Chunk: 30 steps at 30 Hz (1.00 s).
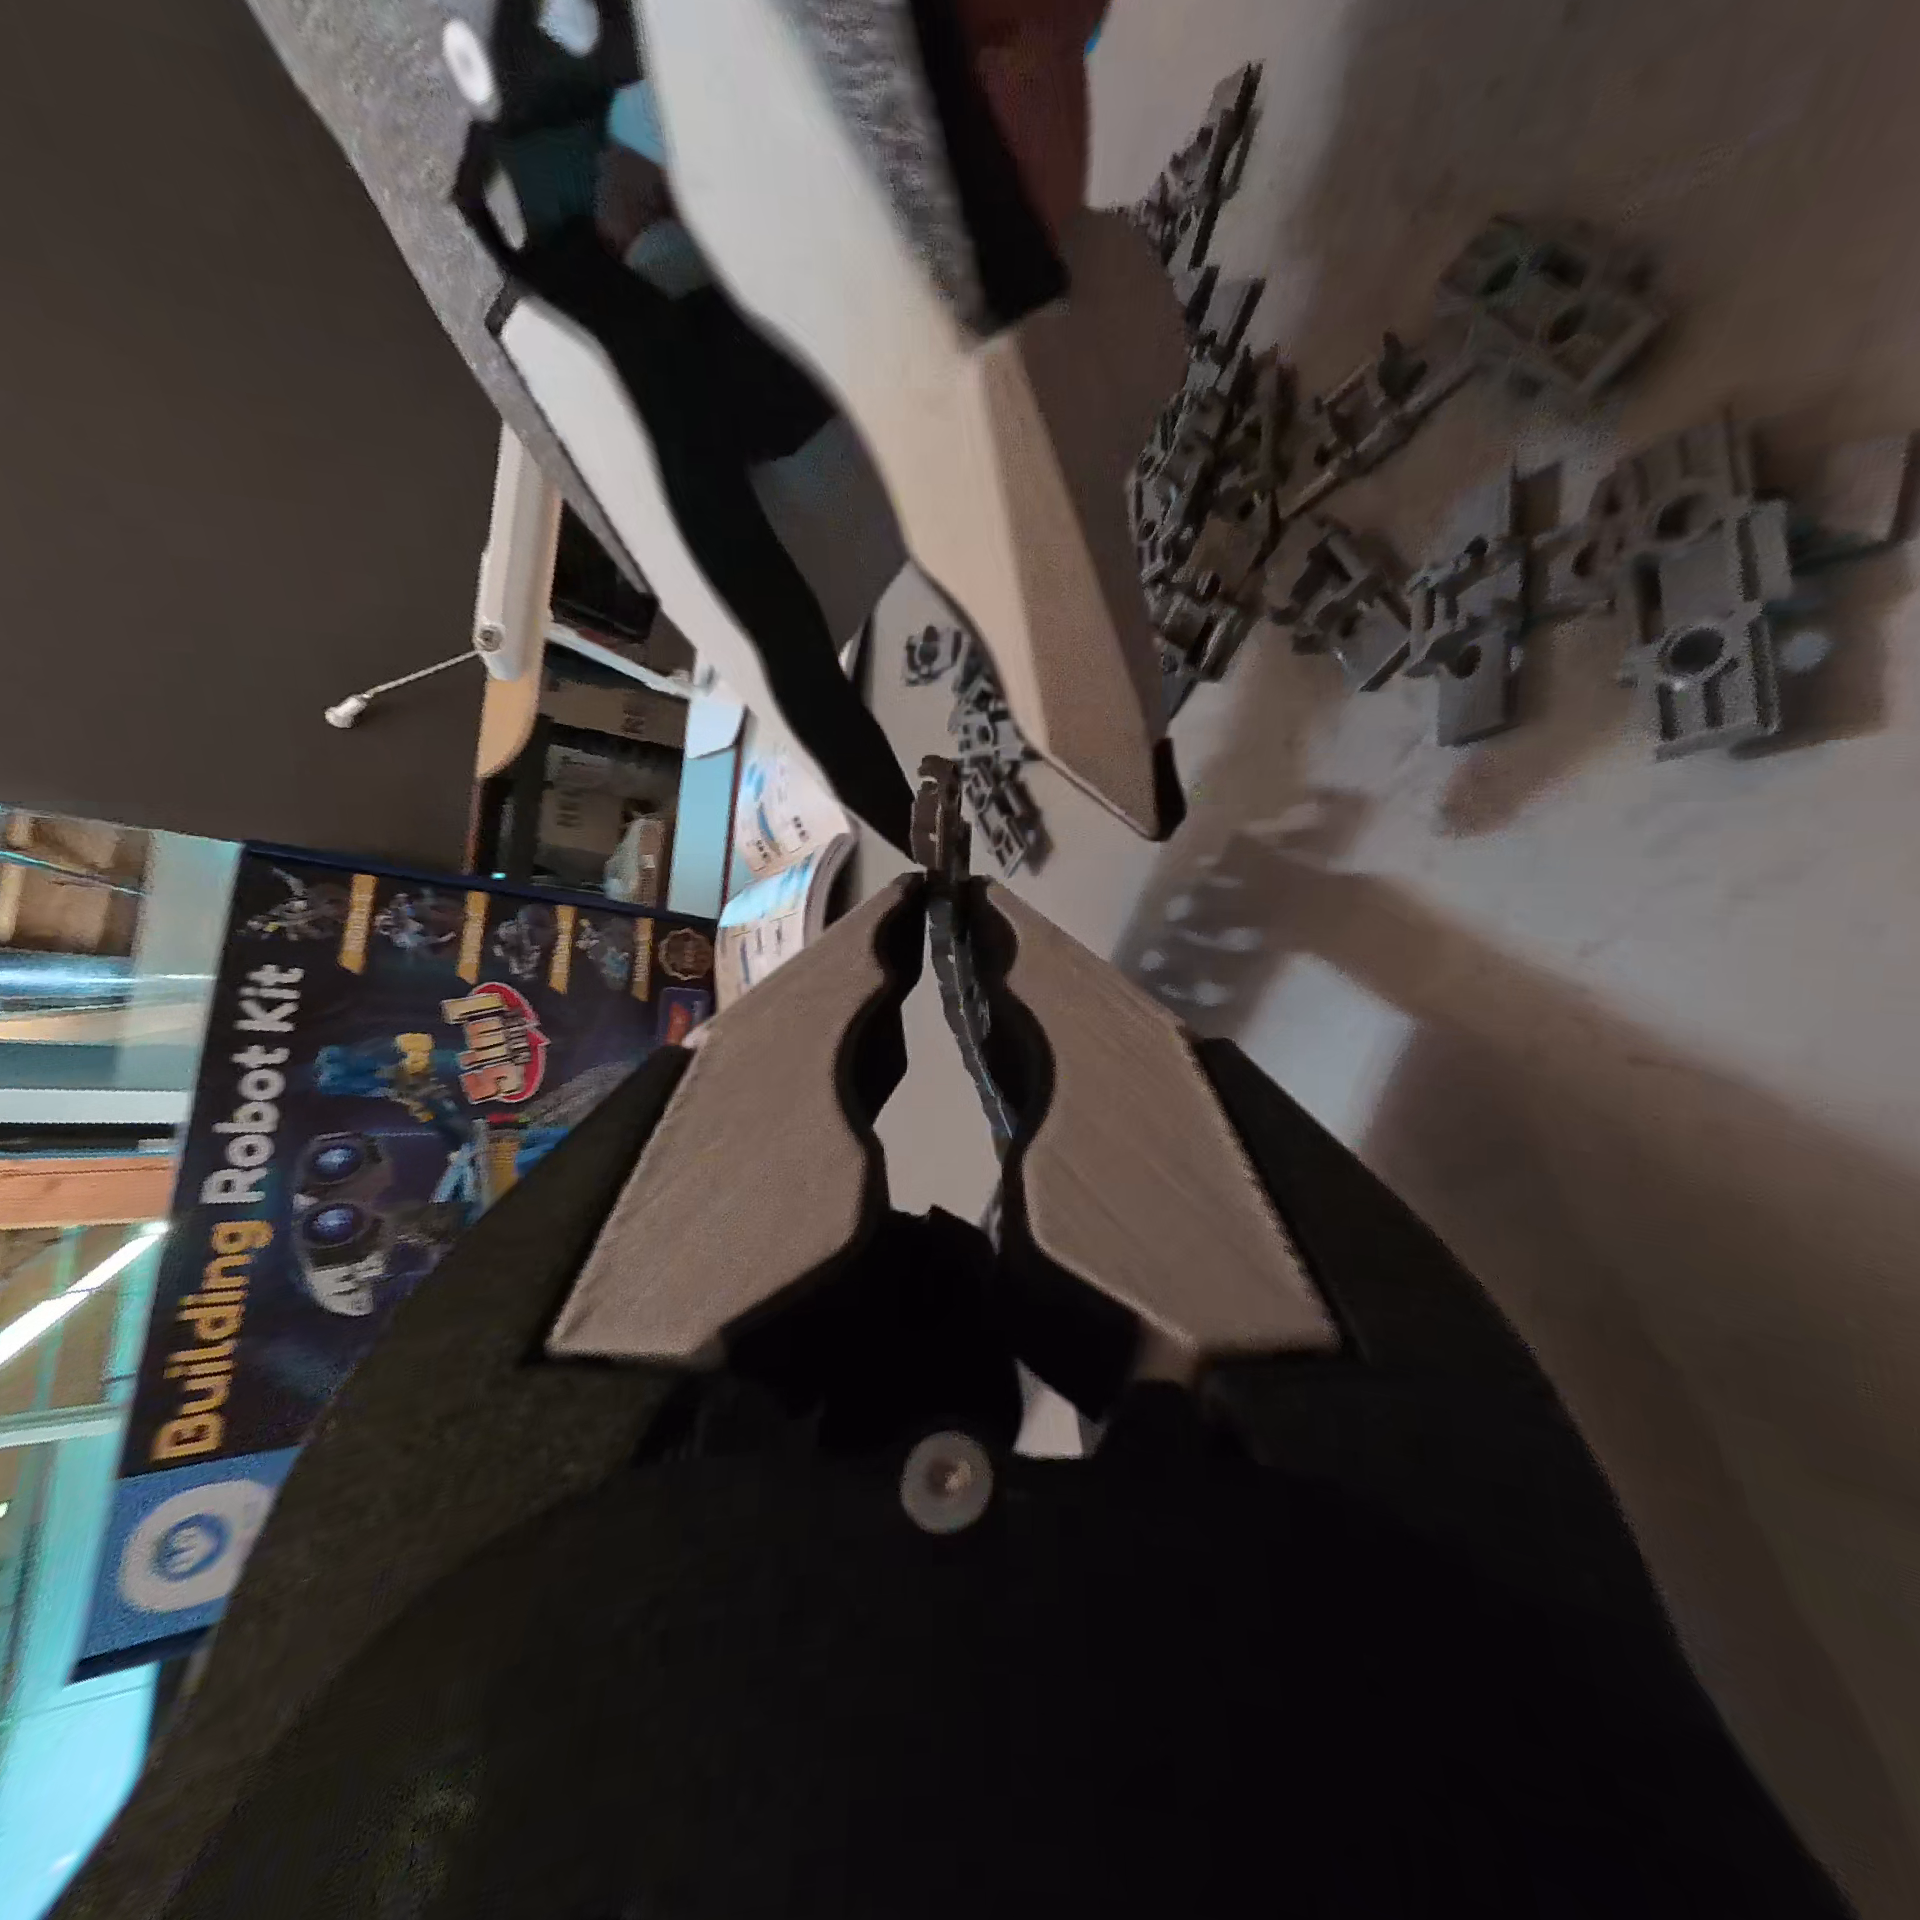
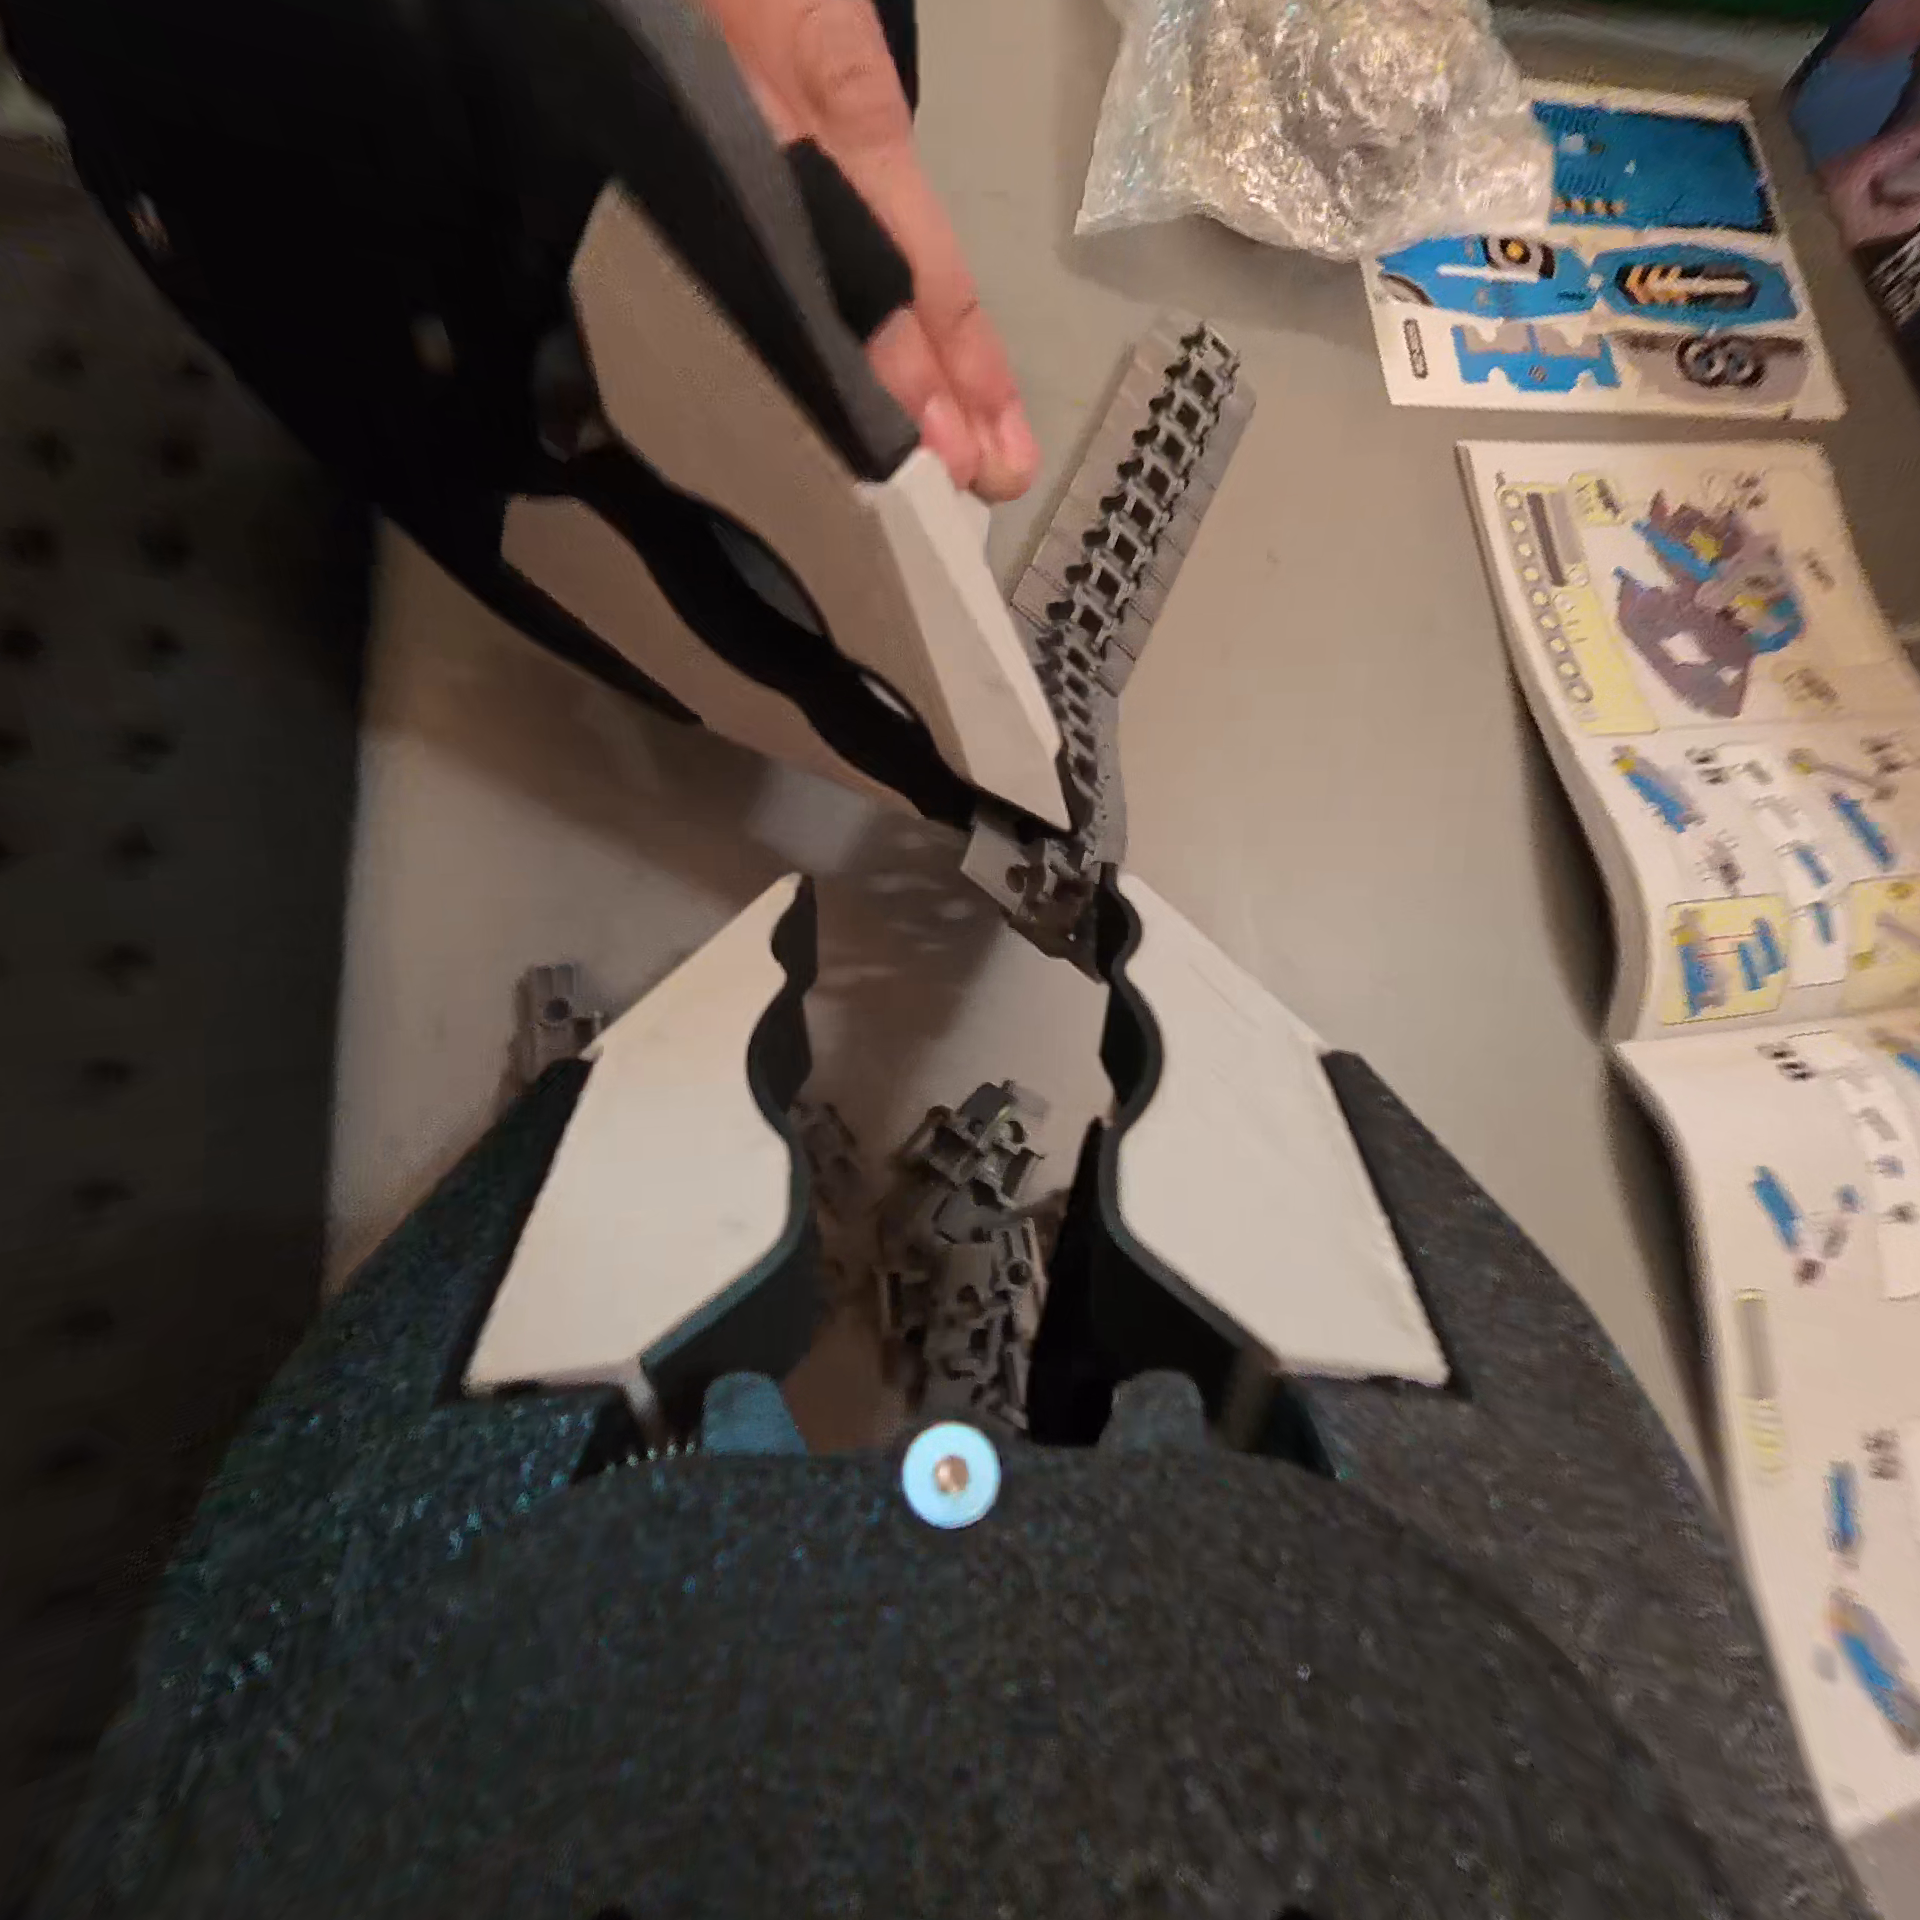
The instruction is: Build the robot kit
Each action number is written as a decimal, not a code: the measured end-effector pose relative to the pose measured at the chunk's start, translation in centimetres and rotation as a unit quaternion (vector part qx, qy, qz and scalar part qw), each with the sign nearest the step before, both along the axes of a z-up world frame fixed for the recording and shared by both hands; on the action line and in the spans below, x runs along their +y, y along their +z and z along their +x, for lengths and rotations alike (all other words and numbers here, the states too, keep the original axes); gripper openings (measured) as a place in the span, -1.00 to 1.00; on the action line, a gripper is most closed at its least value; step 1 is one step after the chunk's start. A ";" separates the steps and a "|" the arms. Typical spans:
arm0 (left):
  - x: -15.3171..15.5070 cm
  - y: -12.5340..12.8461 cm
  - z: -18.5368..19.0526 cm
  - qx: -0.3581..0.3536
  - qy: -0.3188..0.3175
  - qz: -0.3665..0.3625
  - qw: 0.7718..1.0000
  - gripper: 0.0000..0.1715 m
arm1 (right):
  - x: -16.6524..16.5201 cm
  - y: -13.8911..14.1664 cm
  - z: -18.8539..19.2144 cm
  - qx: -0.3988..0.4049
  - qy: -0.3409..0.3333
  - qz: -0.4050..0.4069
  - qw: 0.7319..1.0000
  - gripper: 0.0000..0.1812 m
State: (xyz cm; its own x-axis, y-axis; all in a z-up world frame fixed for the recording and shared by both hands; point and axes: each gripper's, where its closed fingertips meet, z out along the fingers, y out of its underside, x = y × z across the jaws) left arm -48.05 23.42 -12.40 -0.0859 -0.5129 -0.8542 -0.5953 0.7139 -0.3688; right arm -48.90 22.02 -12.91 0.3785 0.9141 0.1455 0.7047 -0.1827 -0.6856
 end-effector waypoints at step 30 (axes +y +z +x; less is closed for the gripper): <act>-4.3 0.6 0.4 -0.057 -0.141 -0.345 0.926 -0.89 | -2.3 0.1 0.5 -0.019 0.105 0.010 0.994 -0.91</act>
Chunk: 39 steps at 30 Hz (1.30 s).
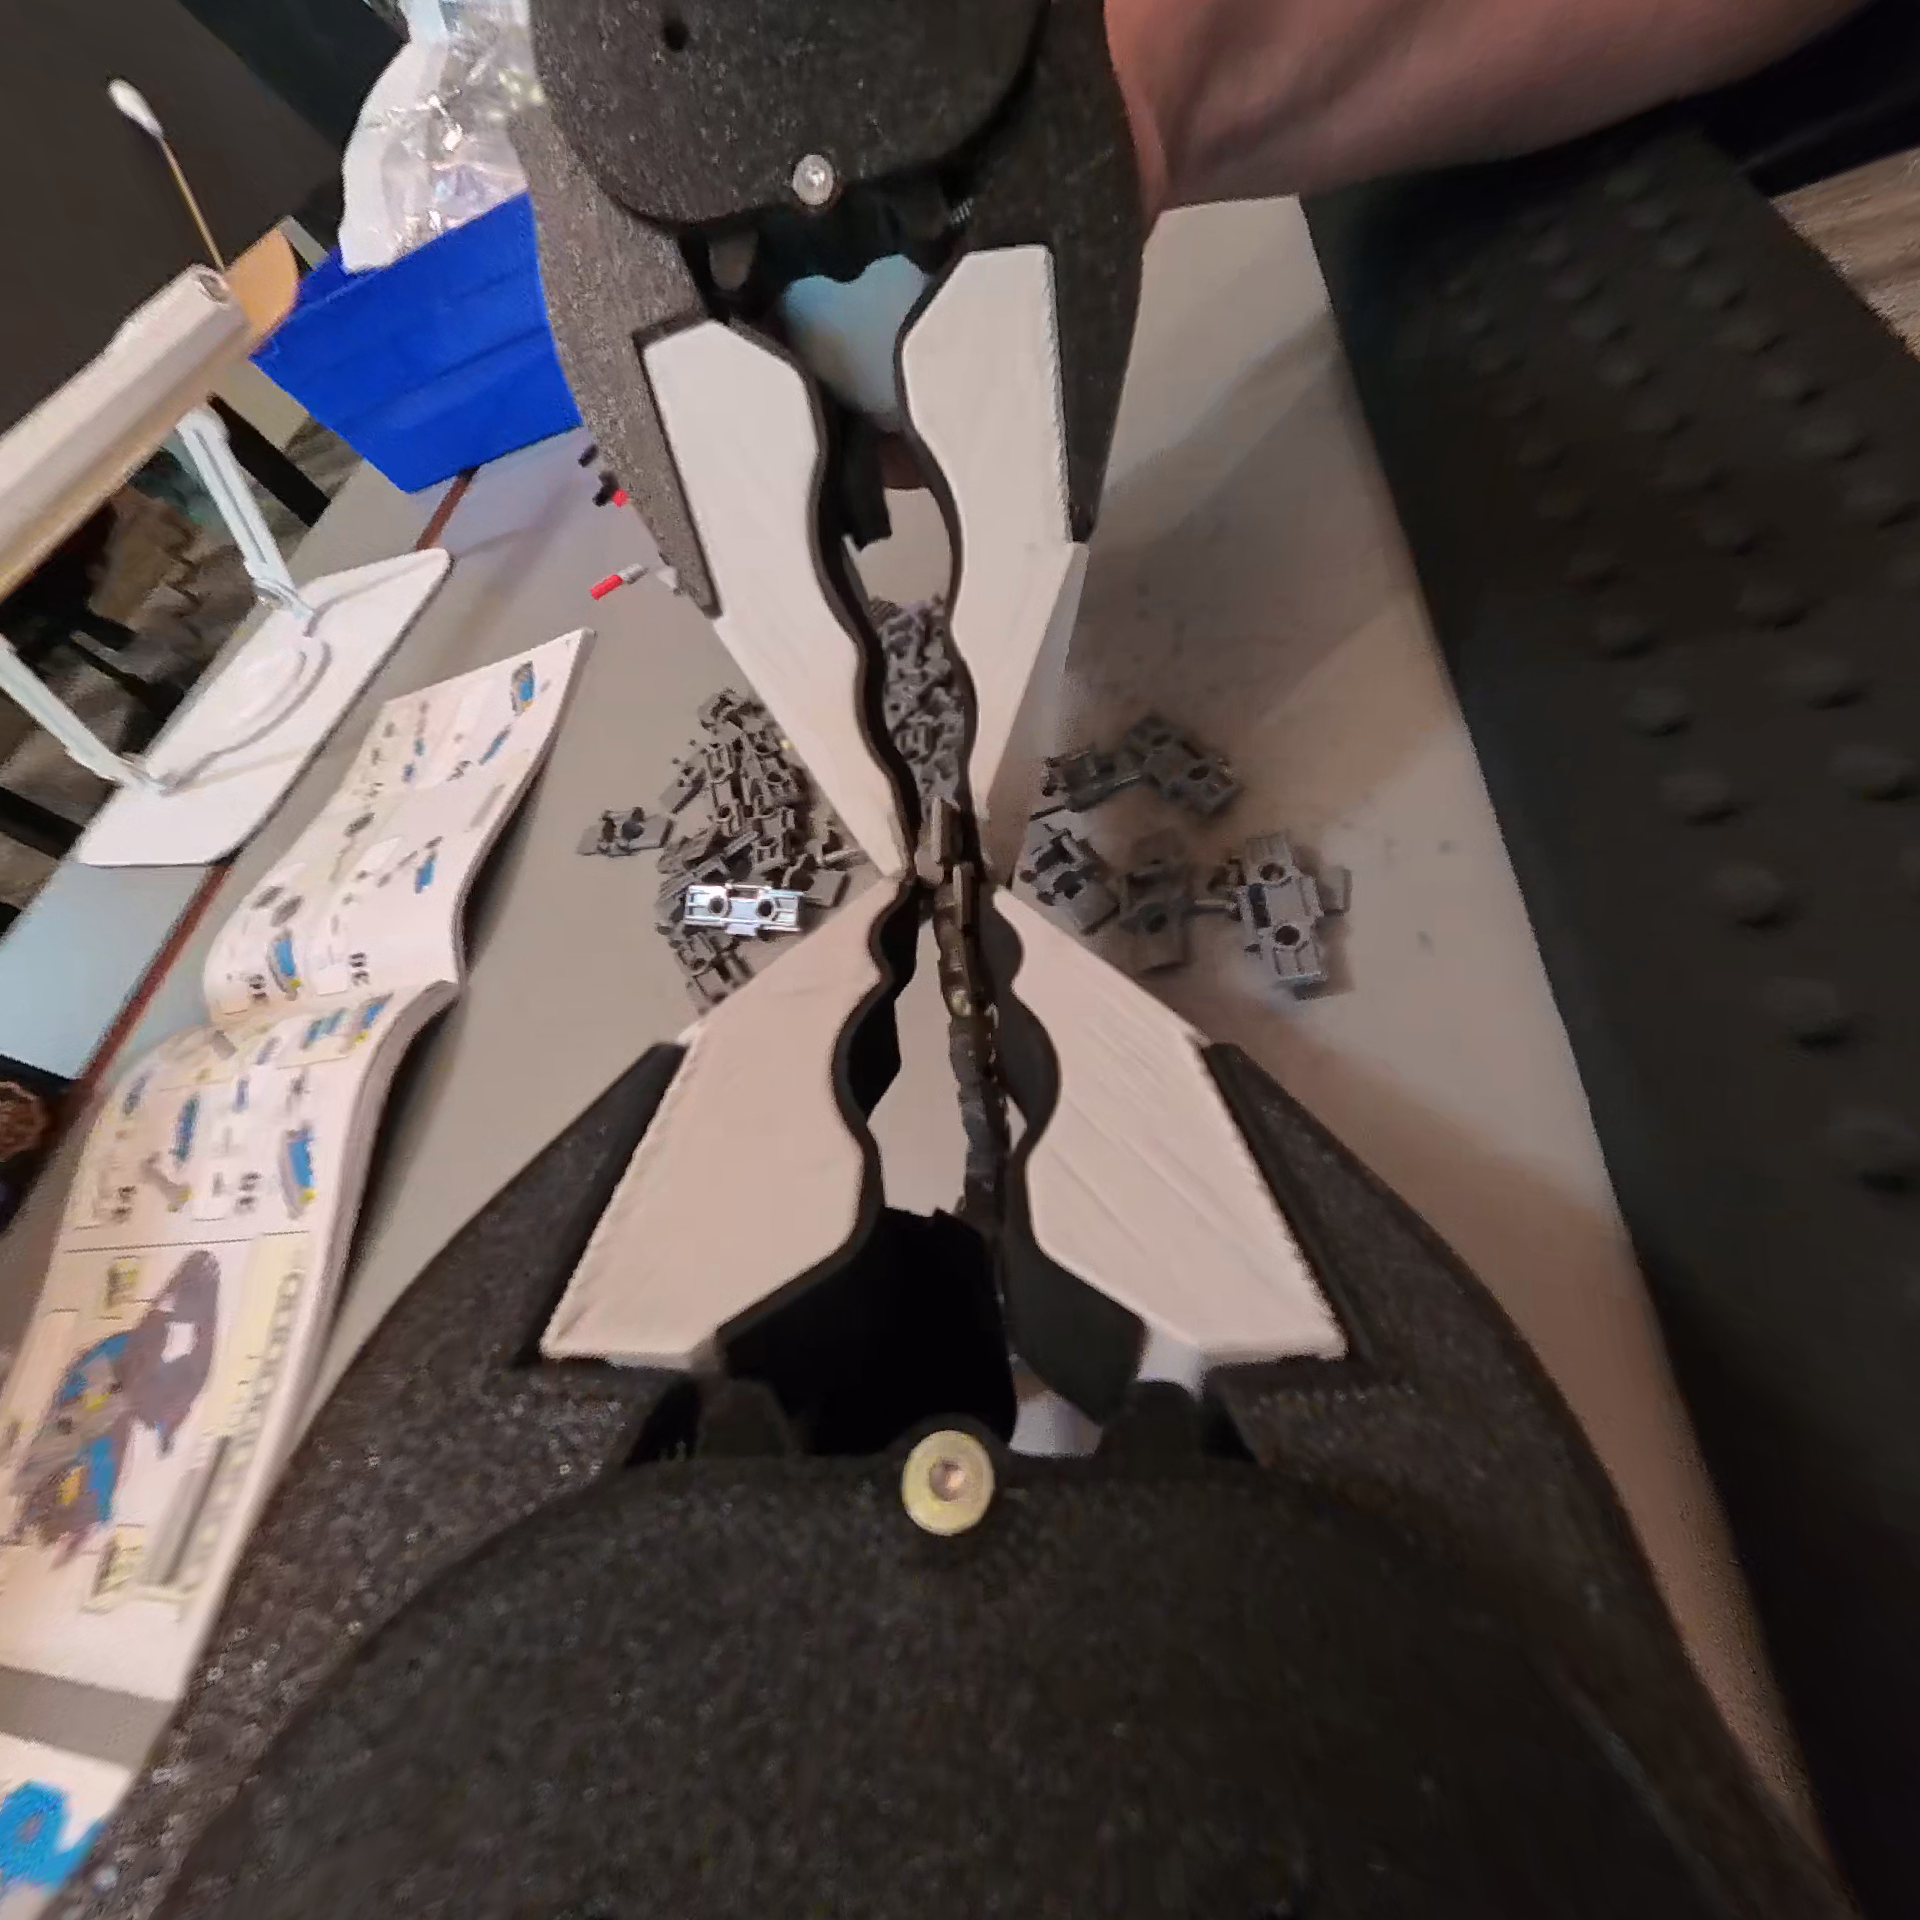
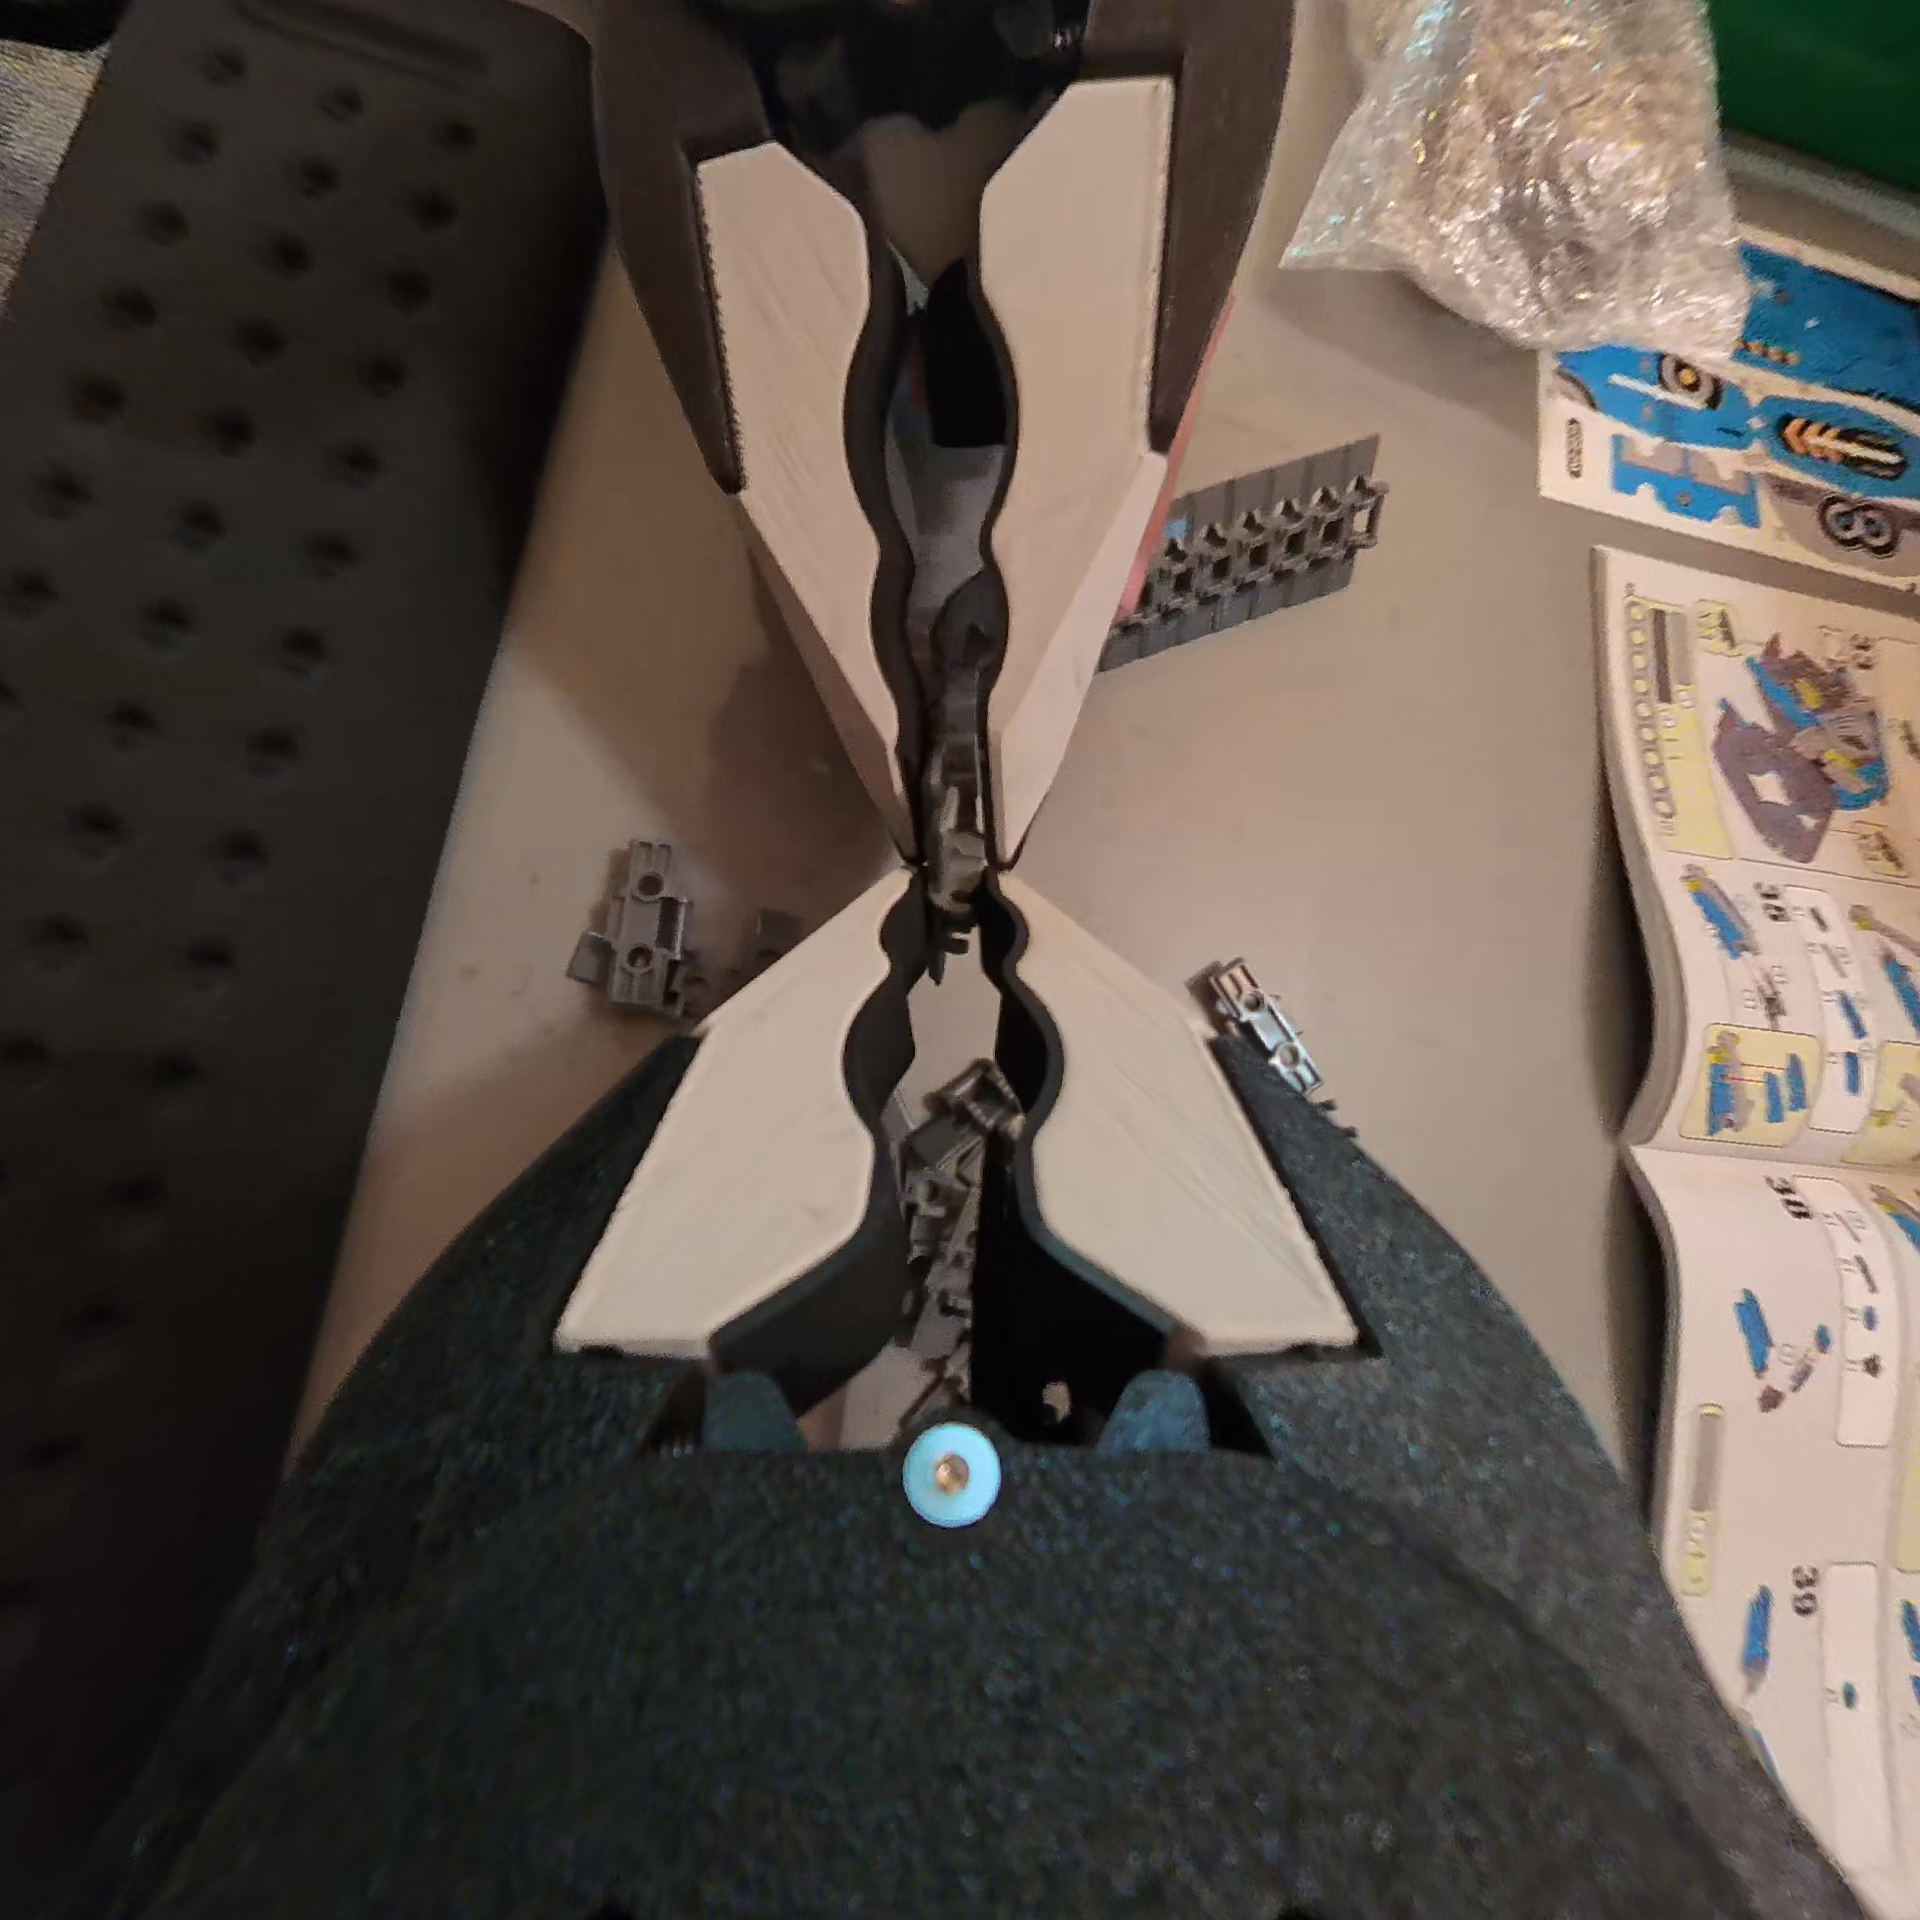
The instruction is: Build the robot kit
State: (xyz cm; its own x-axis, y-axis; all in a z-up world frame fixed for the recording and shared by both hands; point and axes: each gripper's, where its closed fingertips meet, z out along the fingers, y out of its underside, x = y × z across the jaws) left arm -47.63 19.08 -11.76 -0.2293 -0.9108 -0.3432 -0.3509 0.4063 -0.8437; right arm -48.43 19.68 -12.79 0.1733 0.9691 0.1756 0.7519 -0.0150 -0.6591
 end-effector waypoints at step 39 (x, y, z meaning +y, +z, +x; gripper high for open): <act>2.9 4.9 -1.1 -0.084 0.003 -0.395 0.915 -0.93 | 2.5 4.8 -0.9 0.227 -0.105 -0.121 0.961 -0.87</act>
State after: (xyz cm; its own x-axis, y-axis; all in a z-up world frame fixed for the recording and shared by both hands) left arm -48.68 21.94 -6.82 -0.2280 -0.8910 0.3925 -0.1894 -0.3548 -0.9155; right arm -49.34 22.21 -8.01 0.3749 0.9072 -0.1907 0.3508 -0.3293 -0.8767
